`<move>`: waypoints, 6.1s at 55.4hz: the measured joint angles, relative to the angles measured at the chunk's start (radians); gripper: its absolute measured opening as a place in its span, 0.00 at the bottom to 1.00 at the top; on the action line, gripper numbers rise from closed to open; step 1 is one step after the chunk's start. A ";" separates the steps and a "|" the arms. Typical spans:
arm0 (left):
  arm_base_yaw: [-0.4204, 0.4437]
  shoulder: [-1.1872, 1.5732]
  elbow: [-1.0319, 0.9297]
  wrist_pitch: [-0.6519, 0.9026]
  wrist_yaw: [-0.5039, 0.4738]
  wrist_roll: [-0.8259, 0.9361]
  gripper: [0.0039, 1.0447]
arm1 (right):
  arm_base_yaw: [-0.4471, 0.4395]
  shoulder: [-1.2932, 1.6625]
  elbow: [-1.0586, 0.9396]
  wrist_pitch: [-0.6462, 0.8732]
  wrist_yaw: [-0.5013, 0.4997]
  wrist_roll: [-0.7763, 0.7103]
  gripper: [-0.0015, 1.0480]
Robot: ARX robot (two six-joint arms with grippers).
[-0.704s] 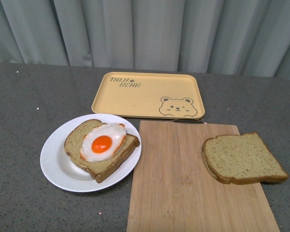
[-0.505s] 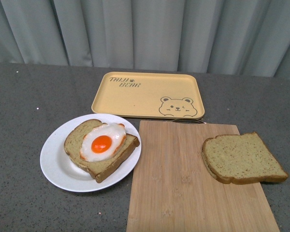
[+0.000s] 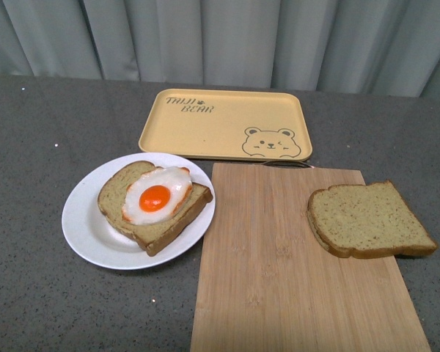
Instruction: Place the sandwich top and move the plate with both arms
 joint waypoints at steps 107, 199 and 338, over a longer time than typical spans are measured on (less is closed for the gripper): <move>0.000 -0.001 0.000 0.000 0.000 0.000 0.94 | -0.296 2.000 0.837 0.029 -0.705 0.098 0.91; 0.000 -0.001 0.000 0.000 0.000 0.000 0.94 | 0.120 1.982 0.800 0.655 -0.884 0.739 0.02; 0.000 -0.002 0.000 -0.001 0.000 0.000 0.94 | 0.001 0.821 0.022 0.787 0.004 0.002 0.01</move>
